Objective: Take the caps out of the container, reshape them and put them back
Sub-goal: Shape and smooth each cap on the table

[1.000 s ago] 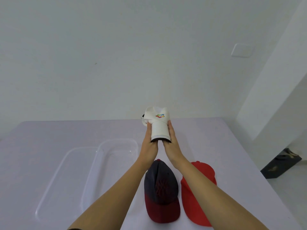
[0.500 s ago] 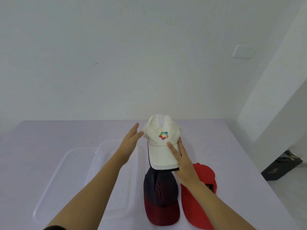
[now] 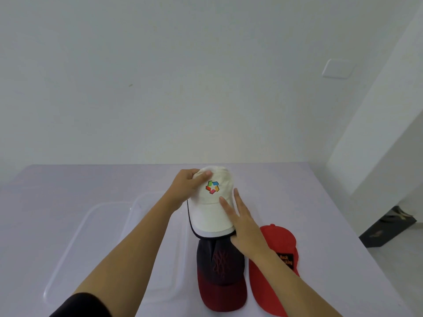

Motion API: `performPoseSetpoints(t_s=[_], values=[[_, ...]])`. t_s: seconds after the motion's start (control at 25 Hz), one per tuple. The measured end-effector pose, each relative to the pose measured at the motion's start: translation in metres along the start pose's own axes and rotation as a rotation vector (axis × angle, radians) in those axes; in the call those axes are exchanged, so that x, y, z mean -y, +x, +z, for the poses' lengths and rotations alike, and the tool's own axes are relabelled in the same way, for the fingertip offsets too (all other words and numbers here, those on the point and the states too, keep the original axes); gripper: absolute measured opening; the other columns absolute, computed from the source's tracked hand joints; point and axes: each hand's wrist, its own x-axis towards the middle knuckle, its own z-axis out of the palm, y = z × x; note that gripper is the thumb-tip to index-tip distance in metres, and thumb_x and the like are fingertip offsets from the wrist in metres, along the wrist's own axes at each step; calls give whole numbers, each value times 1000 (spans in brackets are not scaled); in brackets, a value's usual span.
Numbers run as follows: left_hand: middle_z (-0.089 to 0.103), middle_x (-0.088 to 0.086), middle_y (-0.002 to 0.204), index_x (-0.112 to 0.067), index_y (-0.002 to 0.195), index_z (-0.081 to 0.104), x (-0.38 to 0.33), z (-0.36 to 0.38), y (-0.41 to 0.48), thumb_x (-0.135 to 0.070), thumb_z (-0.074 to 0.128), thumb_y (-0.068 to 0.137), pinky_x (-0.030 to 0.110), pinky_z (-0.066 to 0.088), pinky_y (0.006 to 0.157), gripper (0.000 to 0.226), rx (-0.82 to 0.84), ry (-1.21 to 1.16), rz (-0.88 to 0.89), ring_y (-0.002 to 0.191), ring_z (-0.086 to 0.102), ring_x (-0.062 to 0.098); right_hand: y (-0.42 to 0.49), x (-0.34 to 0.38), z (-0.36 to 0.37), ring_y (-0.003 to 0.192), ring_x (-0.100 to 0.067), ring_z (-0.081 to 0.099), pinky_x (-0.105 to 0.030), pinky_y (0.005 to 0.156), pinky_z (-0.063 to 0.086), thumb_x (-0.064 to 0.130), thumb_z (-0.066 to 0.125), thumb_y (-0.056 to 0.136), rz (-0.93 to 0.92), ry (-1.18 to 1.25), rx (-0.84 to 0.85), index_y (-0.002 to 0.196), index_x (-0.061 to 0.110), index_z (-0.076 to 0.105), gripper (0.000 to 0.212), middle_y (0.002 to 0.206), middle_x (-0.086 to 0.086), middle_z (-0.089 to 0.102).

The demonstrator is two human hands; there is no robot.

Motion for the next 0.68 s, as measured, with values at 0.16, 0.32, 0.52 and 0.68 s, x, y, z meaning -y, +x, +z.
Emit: performPoseSetpoints(t_s=[0.16,0.32,0.52,0.68], values=[[74,15,87,-3,84,70,-14,-8,3,-40,65,85,39,55,76,37,22,100,85,78,69,25,18,-3,-28,145,-13,13,-26,114,17,27,52,85,437,725,-210,141,47,5,76,157,10,7],[72,16,85,-4,82,68,-30,7,6,-39,62,88,37,54,74,36,24,44,133,74,66,19,32,12,-41,121,-21,54,-40,101,44,68,44,78,535,1312,-83,131,29,47,66,132,-4,58],[71,-2,81,-19,81,69,-28,24,6,-40,54,92,29,53,73,28,-7,-20,122,73,65,11,33,18,-35,110,-32,63,-40,81,56,43,43,90,589,1646,31,124,11,58,49,122,-16,64],[58,-4,128,-26,125,53,2,26,-1,-62,54,82,39,51,88,55,-135,-303,-194,110,58,14,35,8,-25,119,-36,56,-48,91,51,45,51,89,551,1691,-32,134,10,49,57,132,-18,56]])
